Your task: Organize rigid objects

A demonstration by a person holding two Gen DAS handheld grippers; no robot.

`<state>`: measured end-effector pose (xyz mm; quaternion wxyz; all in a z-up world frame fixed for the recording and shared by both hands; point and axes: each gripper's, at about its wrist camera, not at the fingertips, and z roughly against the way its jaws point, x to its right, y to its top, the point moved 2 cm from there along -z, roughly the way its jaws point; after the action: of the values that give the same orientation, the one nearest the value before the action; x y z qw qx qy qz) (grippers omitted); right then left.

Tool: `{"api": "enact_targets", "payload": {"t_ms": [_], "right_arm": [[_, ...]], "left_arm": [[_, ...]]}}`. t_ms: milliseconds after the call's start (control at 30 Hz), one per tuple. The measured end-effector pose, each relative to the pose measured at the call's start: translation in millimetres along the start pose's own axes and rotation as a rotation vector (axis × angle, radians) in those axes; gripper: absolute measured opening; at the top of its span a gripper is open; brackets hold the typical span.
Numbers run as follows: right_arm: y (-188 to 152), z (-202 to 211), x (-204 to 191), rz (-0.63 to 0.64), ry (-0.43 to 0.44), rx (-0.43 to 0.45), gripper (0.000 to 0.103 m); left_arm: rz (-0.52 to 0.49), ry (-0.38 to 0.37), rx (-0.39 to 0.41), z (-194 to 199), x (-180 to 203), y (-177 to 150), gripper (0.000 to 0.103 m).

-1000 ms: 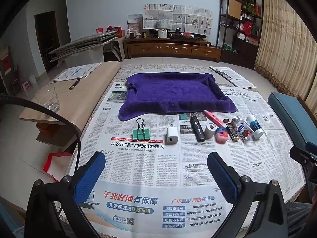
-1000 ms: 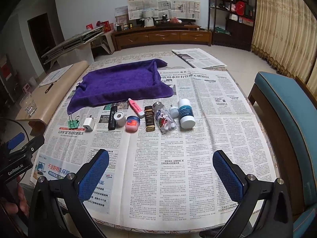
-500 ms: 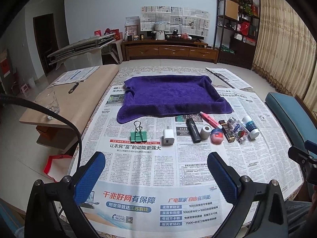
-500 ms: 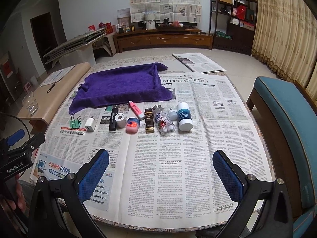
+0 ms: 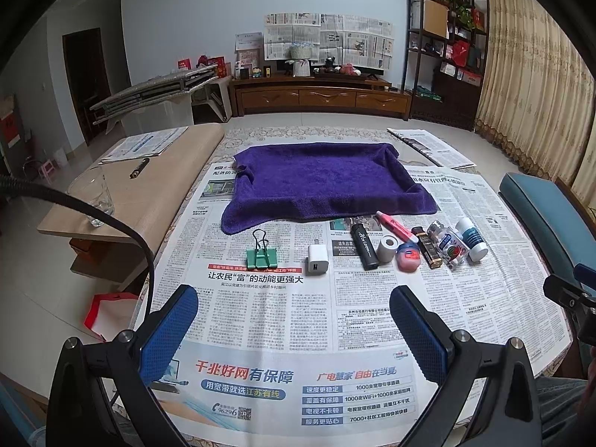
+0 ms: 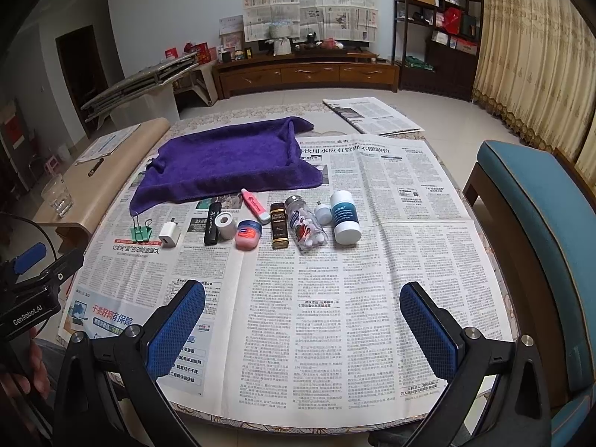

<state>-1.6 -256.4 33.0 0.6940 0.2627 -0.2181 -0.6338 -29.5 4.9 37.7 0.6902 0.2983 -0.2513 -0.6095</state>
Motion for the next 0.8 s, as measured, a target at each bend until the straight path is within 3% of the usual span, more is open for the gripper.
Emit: {"api": "enact_targets", "payload": {"t_ms": [800], "right_arm": [[0.8,3.8,1.2,-0.005,0.005,0.008,0.103]], "left_arm": [[0.001,0.008,0.006,3.5,-4.8,4.5,0.103]]}}
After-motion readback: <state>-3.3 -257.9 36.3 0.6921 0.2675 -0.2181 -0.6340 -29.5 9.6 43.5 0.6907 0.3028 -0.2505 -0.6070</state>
